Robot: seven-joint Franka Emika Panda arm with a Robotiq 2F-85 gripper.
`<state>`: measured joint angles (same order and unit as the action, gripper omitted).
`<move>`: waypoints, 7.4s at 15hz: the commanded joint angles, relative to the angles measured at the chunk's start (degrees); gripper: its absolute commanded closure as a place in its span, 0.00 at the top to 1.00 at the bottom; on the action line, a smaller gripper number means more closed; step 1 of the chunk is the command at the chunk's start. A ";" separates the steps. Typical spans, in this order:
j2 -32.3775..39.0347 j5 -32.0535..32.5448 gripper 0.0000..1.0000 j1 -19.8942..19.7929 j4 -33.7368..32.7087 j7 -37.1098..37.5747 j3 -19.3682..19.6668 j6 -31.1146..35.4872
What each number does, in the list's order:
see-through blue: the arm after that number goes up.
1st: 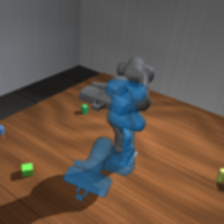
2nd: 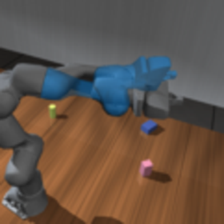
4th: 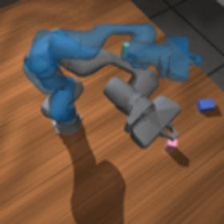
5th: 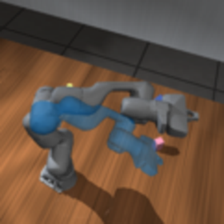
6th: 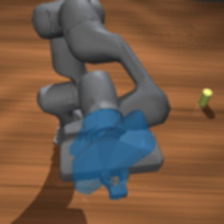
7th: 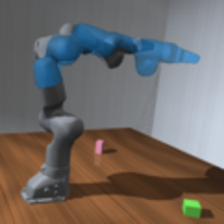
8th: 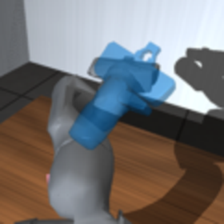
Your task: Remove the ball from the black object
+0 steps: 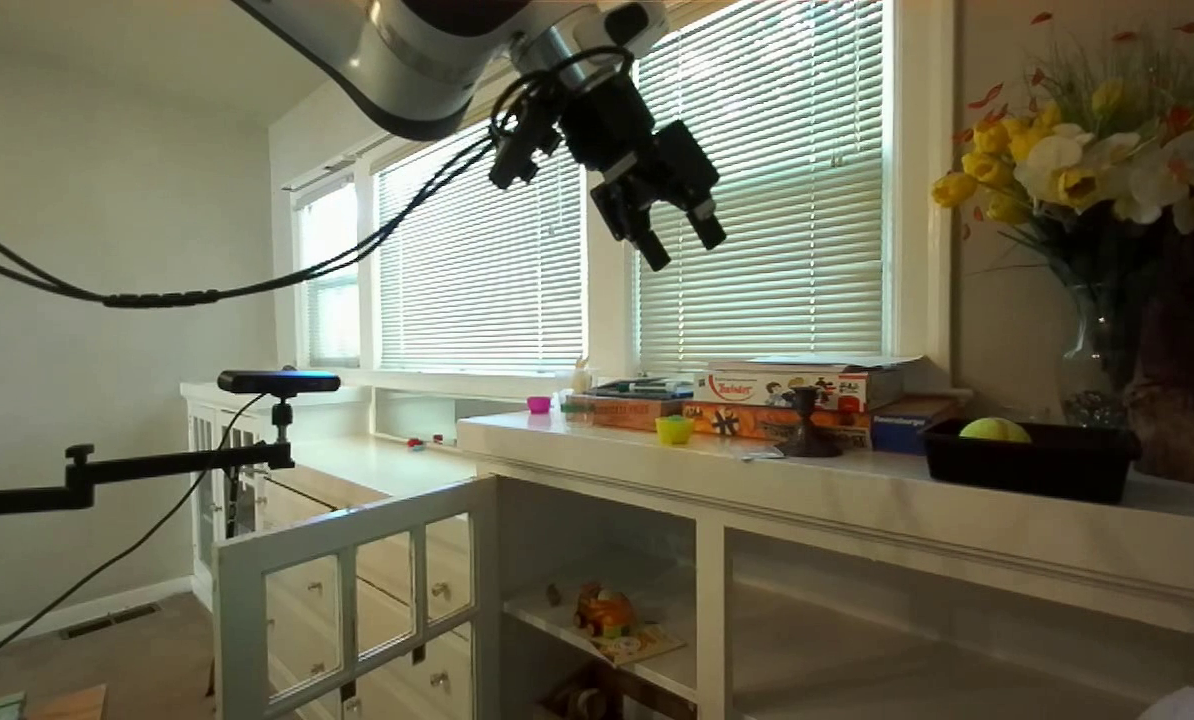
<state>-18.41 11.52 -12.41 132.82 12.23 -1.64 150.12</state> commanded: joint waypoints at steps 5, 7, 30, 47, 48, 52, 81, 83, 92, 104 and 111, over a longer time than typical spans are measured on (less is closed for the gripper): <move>1.18 0.26 1.00 1.23 -0.99 -0.15 1.29 -0.04; 1.13 0.25 1.00 1.30 -0.99 -0.15 1.28 -0.04; 35.85 -36.03 1.00 -1.09 -37.53 -46.31 5.49 14.90; 66.57 -18.96 1.00 -3.55 -79.04 -18.51 8.83 -9.82; 67.55 -18.84 1.00 -3.63 -80.50 -18.58 8.72 -11.16; 71.42 -18.75 1.00 -4.26 -85.06 -19.01 8.06 -15.19; 79.69 -20.02 0.40 -5.18 -97.03 -23.36 6.63 -18.21; 78.80 -20.13 0.40 -5.06 -98.13 -23.97 6.73 -17.73; 78.05 -23.37 0.40 -4.97 -101.65 -44.62 -4.71 -18.43; 82.98 -22.41 0.40 -4.45 -99.41 -42.54 -10.62 -18.07; 84.12 -21.99 0.40 -4.54 -97.89 -40.41 -9.90 -18.76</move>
<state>66.20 -10.07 -16.74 33.36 -30.07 -11.70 132.29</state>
